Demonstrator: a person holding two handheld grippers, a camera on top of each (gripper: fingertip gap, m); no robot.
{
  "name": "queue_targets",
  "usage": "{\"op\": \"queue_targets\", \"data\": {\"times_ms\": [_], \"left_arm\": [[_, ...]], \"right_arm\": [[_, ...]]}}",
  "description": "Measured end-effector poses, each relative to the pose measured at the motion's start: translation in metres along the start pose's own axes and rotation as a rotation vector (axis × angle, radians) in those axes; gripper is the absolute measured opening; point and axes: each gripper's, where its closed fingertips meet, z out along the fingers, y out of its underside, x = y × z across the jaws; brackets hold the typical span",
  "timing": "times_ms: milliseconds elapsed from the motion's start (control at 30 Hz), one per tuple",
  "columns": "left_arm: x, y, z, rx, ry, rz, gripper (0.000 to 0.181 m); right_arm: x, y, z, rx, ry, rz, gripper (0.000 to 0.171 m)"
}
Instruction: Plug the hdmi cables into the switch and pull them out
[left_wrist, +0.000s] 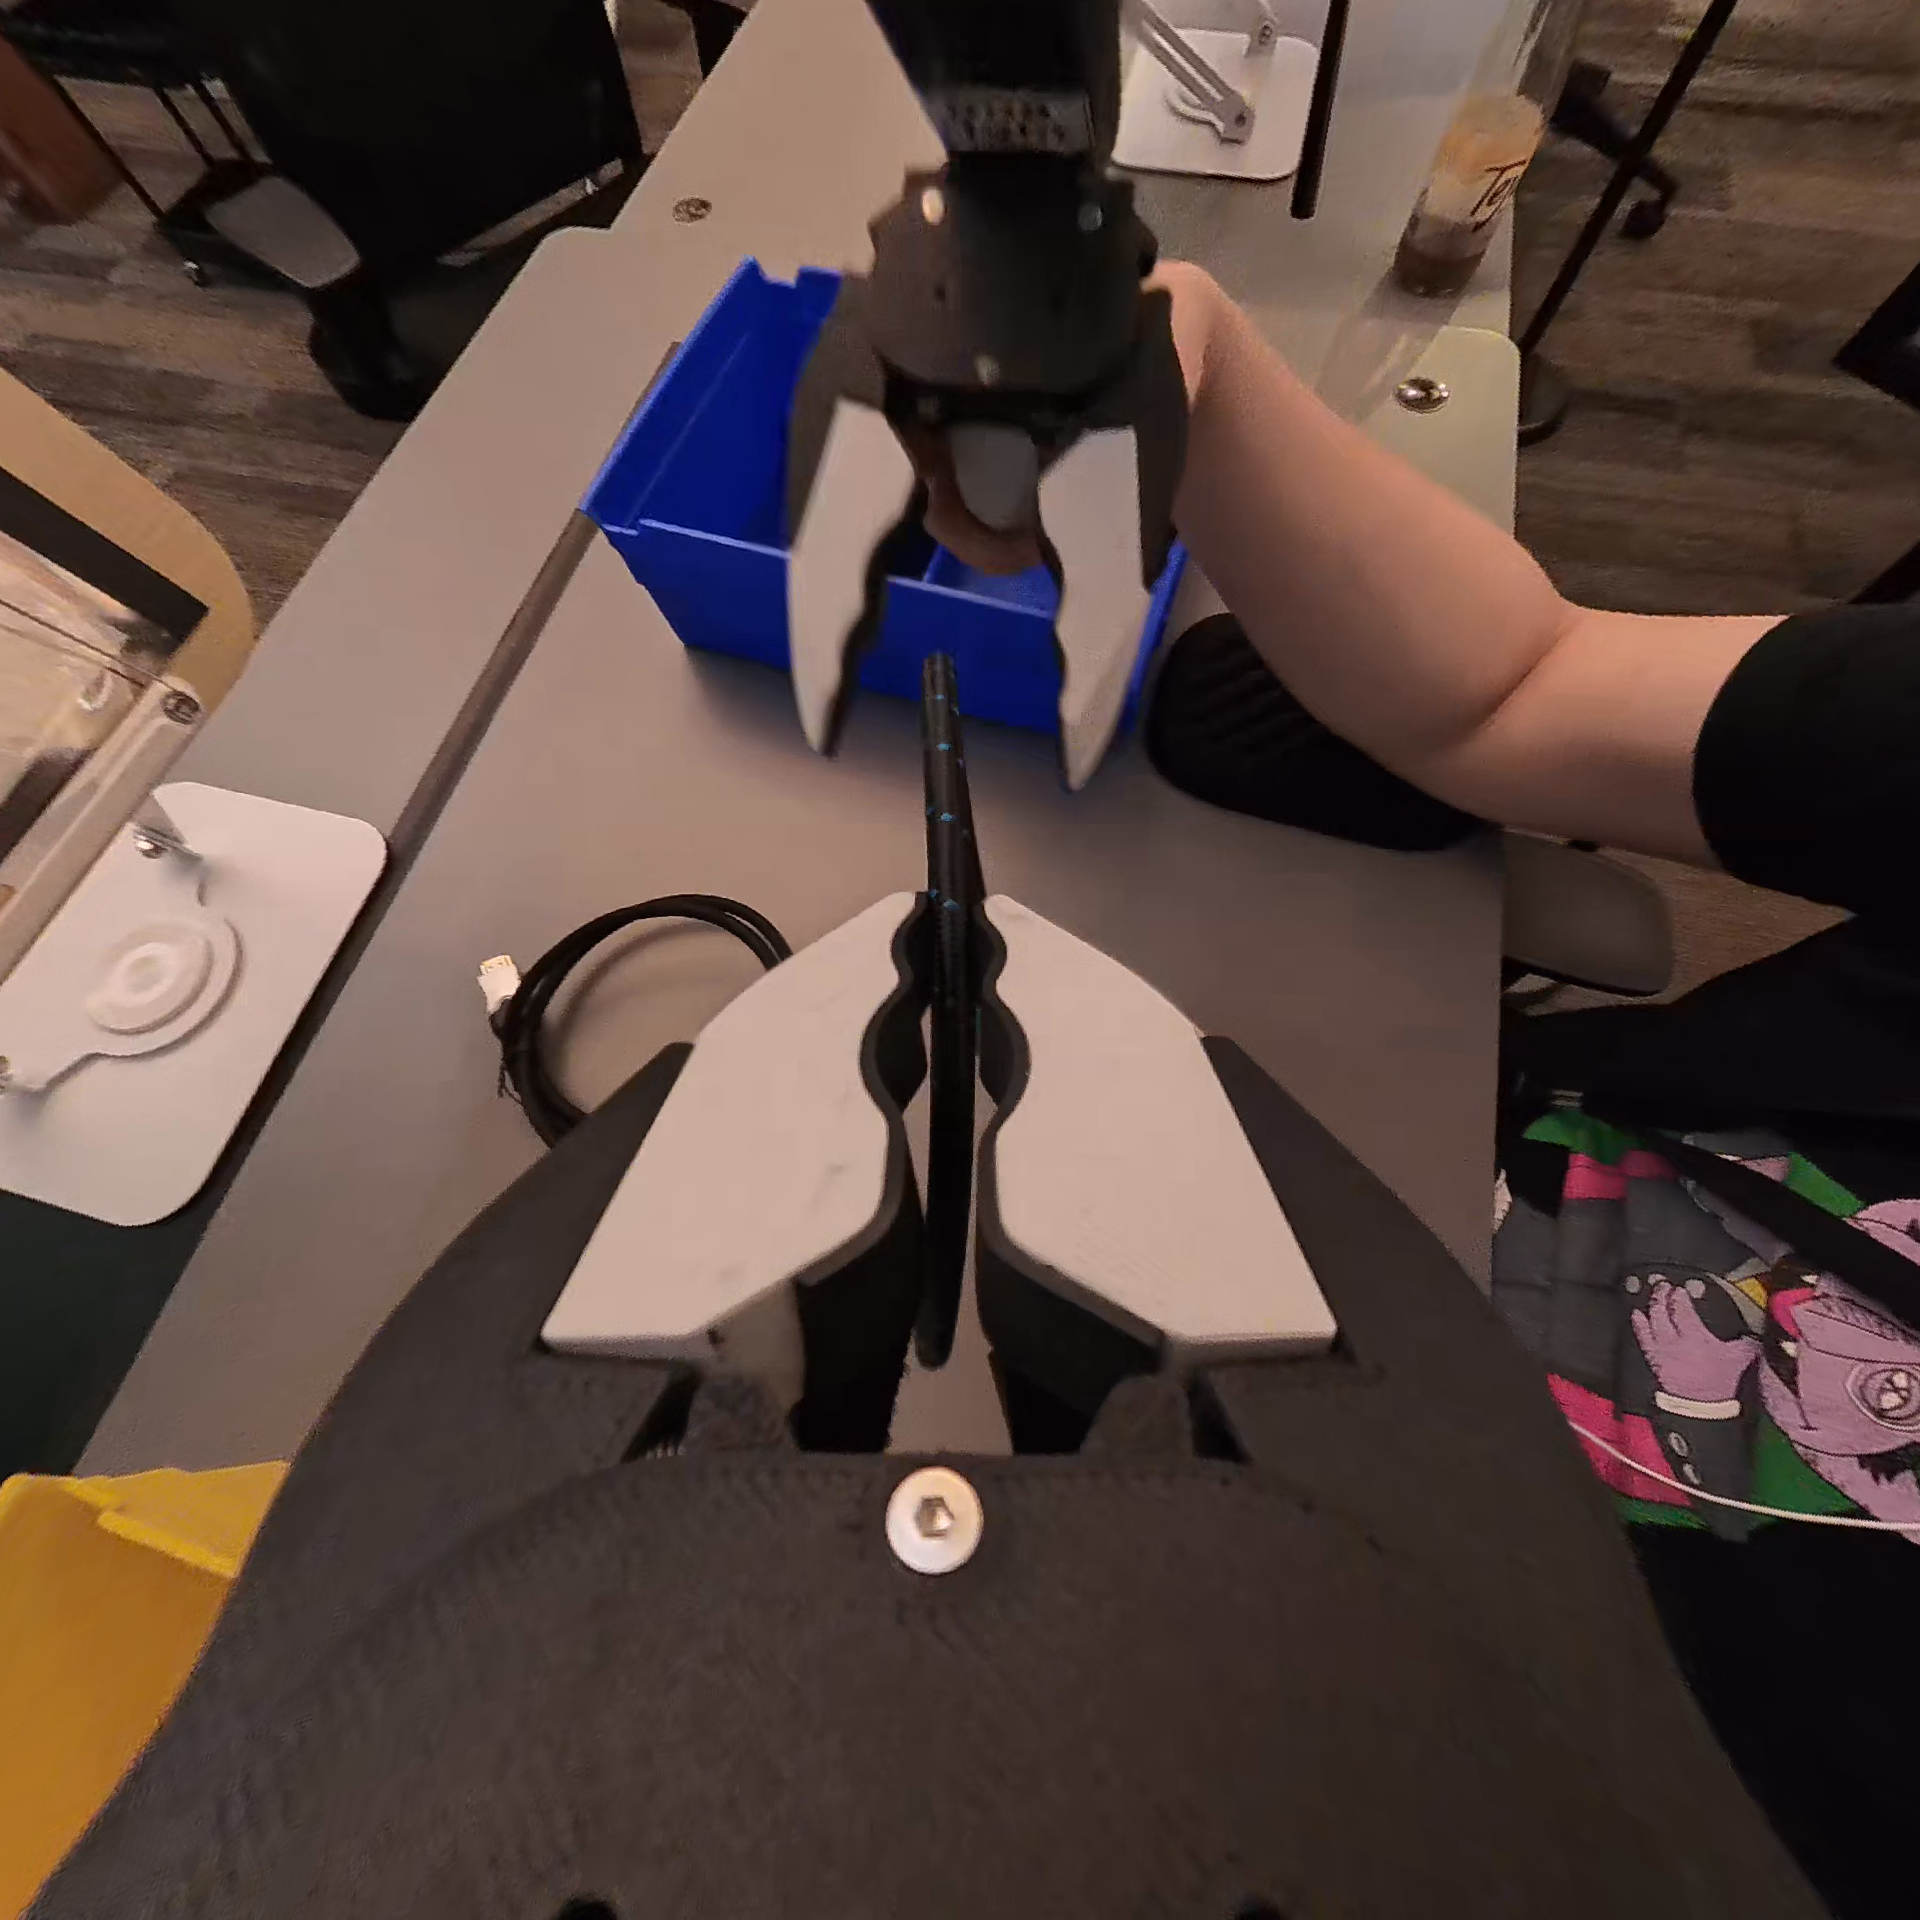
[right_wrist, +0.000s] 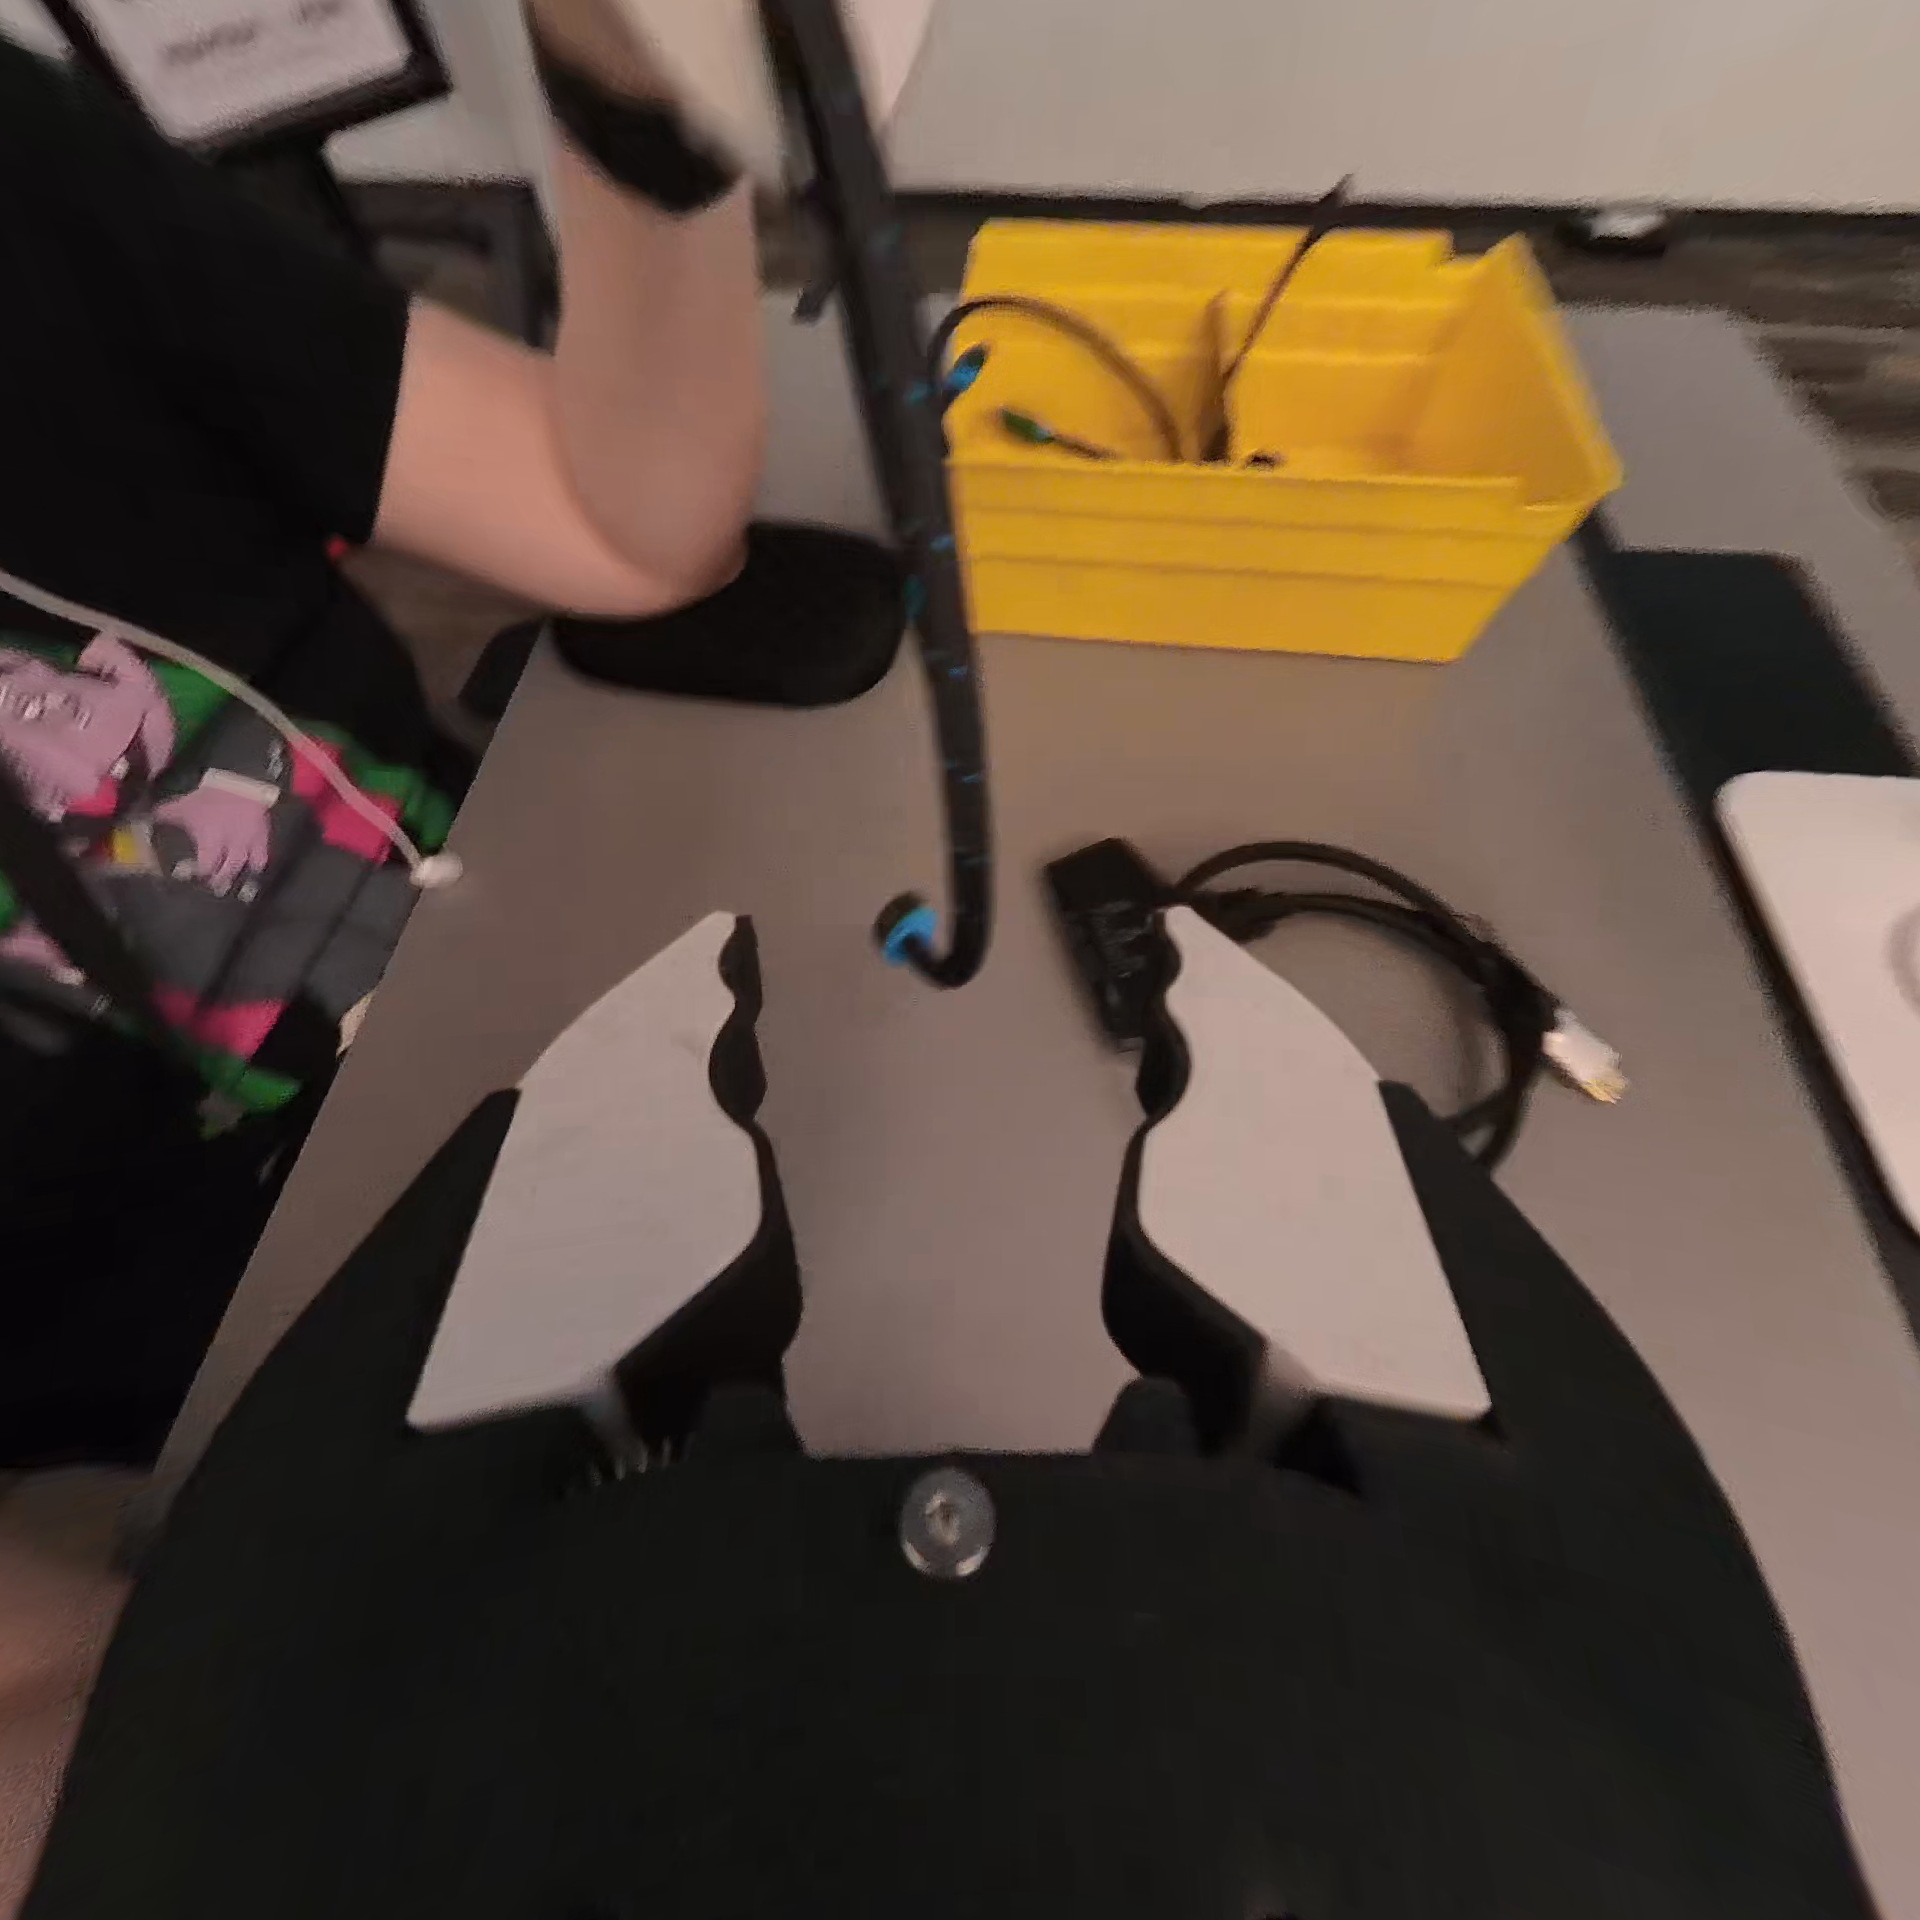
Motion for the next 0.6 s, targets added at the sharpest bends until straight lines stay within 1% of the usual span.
{"op": "queue_targets", "data": {"times_ms": [33,100,167,200,300,367,433,467,500,600], "left_arm": [[-0.001,-0.001,-0.002,0.009,-0.009,0.002,0.005],[-0.004,-0.003,-0.008,0.033,-0.020,-0.006,0.004],[-0.010,-0.003,-0.015,0.051,-0.041,-0.019,0.004],[-0.013,-0.003,-0.019,0.060,-0.048,-0.026,0.004],[-0.017,-0.006,-0.030,0.106,-0.040,-0.051,0.004],[-0.019,-0.007,-0.037,0.131,-0.038,-0.061,0.004],[-0.022,-0.007,-0.041,0.142,-0.048,-0.066,0.005],[-0.023,-0.007,-0.043,0.151,-0.048,-0.068,0.005],[-0.024,-0.008,-0.045,0.160,-0.046,-0.073,0.005],[-0.035,-0.003,-0.047,0.163,-0.080,-0.109,0.005]], "right_arm": [[-0.005,0.005,0.009,-0.043,-0.029,-0.008,0.071],[-0.004,0.017,0.030,-0.131,-0.032,-0.020,0.071],[0.001,0.022,0.049,-0.184,-0.015,-0.031,0.065],[0.001,0.021,0.058,-0.183,-0.026,-0.031,0.059],[0.000,0.012,0.076,-0.130,-0.066,0.002,0.056],[0.002,0.003,0.082,-0.076,-0.070,0.013,0.049],[0.000,-0.003,0.083,-0.023,-0.107,0.030,0.018],[-0.004,-0.006,0.082,0.001,-0.141,0.042,0.007],[-0.005,-0.009,0.082,0.020,-0.167,0.070,0.004],[0.001,-0.017,0.080,0.059,-0.180,0.180,0.003]]}}
